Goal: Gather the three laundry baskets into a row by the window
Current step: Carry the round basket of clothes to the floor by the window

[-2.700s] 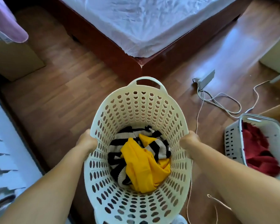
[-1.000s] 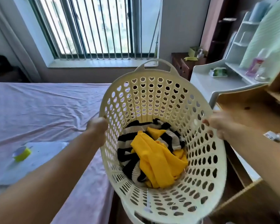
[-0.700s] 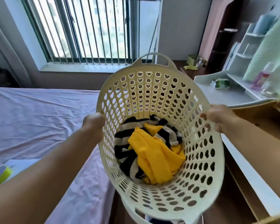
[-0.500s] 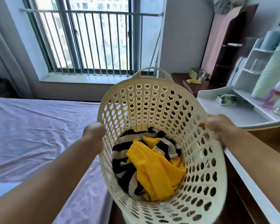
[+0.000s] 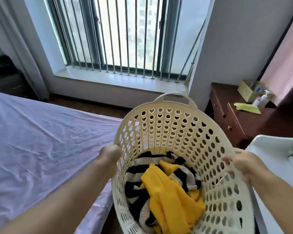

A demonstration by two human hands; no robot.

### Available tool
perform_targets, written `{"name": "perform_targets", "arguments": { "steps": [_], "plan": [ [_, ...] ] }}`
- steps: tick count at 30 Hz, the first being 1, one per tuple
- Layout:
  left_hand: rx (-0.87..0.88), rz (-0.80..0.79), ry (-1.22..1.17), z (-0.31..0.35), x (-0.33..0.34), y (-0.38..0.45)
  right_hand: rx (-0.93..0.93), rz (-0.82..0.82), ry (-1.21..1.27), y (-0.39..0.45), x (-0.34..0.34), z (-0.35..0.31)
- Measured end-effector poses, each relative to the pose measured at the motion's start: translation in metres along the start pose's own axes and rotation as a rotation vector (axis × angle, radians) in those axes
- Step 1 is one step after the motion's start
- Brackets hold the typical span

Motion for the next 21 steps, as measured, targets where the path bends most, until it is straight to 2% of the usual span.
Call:
{"name": "perform_targets", "arguments": {
  "steps": [10, 21],
  "plan": [
    [0.002, 0.111, 0.027, 0.114, 0.082, 0.124, -0.012, 0.079, -0.043, 0.152, 0.046, -0.058],
    [0.046, 0.075, 0.112, 0.290, 0.136, 0.261, 0.017, 0.136, 0.002, 0.313, 0.125, -0.137]
  ]
}}
Point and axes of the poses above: each hand's wrist, its own y-axis towards the middle knuckle, its own x-axis out of the palm, z = x × y, the point moved 1 cm from there along y, towards the middle knuckle, and after that the axes turned 14 degrees about -x, right-handed, at the moved point
